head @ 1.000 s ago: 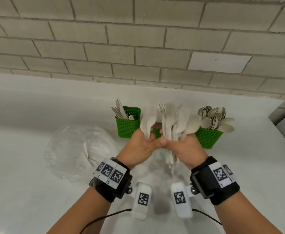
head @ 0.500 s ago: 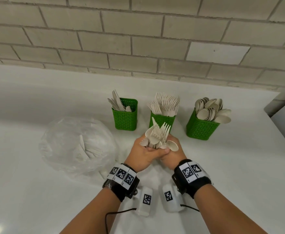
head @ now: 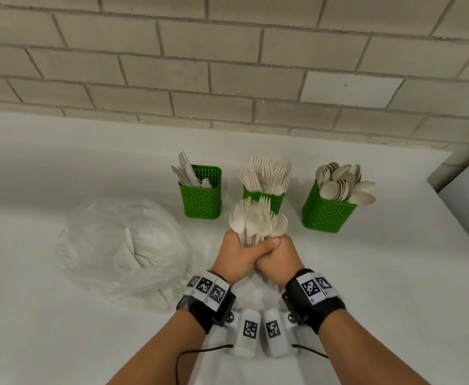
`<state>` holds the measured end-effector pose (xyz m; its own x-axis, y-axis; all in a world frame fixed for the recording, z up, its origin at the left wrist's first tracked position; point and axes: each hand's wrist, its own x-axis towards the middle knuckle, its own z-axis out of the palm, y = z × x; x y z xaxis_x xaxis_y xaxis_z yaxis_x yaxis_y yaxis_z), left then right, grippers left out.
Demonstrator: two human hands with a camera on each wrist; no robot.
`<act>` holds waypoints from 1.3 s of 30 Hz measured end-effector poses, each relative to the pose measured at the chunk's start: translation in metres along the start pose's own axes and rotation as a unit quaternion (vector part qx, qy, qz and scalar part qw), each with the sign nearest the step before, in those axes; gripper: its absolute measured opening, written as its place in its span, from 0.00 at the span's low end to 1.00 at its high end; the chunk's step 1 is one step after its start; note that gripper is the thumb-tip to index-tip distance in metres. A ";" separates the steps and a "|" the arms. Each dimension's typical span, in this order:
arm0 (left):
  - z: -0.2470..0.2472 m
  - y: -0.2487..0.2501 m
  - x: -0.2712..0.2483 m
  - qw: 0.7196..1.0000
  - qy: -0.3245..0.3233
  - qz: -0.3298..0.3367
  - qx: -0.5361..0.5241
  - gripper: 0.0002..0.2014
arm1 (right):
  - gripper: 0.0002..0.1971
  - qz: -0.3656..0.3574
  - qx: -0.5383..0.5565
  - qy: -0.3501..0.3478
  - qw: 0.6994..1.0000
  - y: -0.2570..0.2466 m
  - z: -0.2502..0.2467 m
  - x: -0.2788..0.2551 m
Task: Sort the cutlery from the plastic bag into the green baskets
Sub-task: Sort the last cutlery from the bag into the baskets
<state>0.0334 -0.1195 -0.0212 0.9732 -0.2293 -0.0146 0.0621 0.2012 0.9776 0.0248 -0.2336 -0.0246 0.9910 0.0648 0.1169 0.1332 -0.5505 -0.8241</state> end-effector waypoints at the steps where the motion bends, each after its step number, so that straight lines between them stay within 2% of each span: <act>1: 0.000 0.003 0.001 1.000 0.003 0.007 -0.012 0.19 | 0.22 -0.006 0.031 -0.002 1.000 -0.003 -0.002 0.000; 3: -0.001 0.008 0.003 1.000 0.003 0.014 -0.027 0.19 | 0.27 -0.023 0.069 -0.012 0.997 -0.006 -0.006 -0.001; 6: -0.006 0.006 0.006 1.000 0.013 -0.007 -0.015 0.16 | 0.29 0.003 0.009 -0.053 0.999 -0.007 -0.011 0.000; 8: -0.006 0.003 0.007 0.999 0.013 -0.032 -0.031 0.14 | 0.23 0.029 -0.035 -0.053 0.998 -0.010 -0.016 0.002; 9: -0.005 0.002 0.007 0.998 0.008 -0.038 -0.050 0.13 | 0.19 0.030 -0.039 -0.036 0.998 -0.013 -0.017 0.003; 11: -0.002 0.009 0.008 0.996 -0.004 -0.035 -0.082 0.14 | 0.17 0.008 -0.038 0.004 0.999 -0.017 -0.019 0.004; 13: -0.002 0.019 0.009 0.997 -0.002 -0.008 -0.081 0.18 | 0.20 -0.008 -0.041 0.010 0.999 -0.021 -0.020 0.003; 16: -0.003 0.033 0.010 0.998 0.009 0.057 -0.019 0.22 | 0.29 -0.018 -0.015 -0.026 0.999 -0.024 -0.025 0.010; 18: -0.004 0.036 0.010 0.995 -0.004 0.093 0.021 0.20 | 0.32 -0.023 -0.090 -0.056 0.994 -0.018 -0.026 0.015; 20: -0.005 0.036 0.007 0.992 -0.009 0.111 0.056 0.16 | 0.30 0.000 -0.155 -0.092 0.984 -0.020 -0.029 0.018; 23: -0.008 0.032 0.008 0.988 -0.042 0.115 0.096 0.18 | 0.18 0.039 -0.118 -0.083 0.989 -0.028 -0.033 0.017; 25: -0.010 0.030 0.012 0.985 -0.062 0.106 0.118 0.20 | 0.13 0.035 -0.132 -0.077 0.988 -0.032 -0.032 0.015; 27: -0.011 0.023 0.016 0.985 -0.080 0.075 0.135 0.21 | 0.17 0.047 -0.125 -0.105 0.985 -0.032 -0.029 0.013; 29: -0.012 0.015 0.016 0.985 -0.080 0.040 0.145 0.21 | 0.20 0.054 -0.177 -0.144 0.972 -0.036 -0.026 0.011; 33: -0.015 0.015 0.019 0.990 -0.061 0.022 0.122 0.20 | 0.21 0.046 -0.119 -0.087 0.988 -0.039 -0.025 0.007; 36: -0.016 0.017 0.019 0.988 -0.068 0.006 0.139 0.19 | 0.22 0.089 -0.116 -0.101 0.984 -0.036 -0.019 0.003; 39: -0.018 0.024 0.019 0.993 -0.059 0.002 0.103 0.14 | 0.17 0.100 -0.055 -0.091 0.989 -0.035 -0.026 -0.001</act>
<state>0.0576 -0.1016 -0.0021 0.9400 -0.3412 0.0022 -0.0004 0.0052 1.0000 0.0191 -0.2360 0.0190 0.9843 0.0880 -0.1527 -0.0586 -0.6538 -0.7544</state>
